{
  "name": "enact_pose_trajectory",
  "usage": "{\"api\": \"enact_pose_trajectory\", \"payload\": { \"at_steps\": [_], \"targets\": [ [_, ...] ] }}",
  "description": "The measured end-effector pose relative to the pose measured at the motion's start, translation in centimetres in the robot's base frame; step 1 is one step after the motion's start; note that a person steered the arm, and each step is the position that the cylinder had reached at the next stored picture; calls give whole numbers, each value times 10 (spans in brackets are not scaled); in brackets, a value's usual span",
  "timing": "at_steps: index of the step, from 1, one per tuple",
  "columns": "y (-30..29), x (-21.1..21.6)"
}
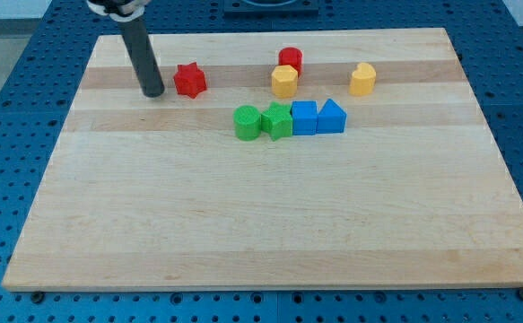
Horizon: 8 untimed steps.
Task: Push the red star to the left of the red circle
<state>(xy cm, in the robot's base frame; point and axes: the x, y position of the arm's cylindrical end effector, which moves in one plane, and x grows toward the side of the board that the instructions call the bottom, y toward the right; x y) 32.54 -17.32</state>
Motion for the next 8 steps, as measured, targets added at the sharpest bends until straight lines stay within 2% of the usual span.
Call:
{"api": "enact_pose_trajectory", "payload": {
  "at_steps": [3, 8],
  "targets": [
    [81, -25],
    [113, -8]
  ]
}}
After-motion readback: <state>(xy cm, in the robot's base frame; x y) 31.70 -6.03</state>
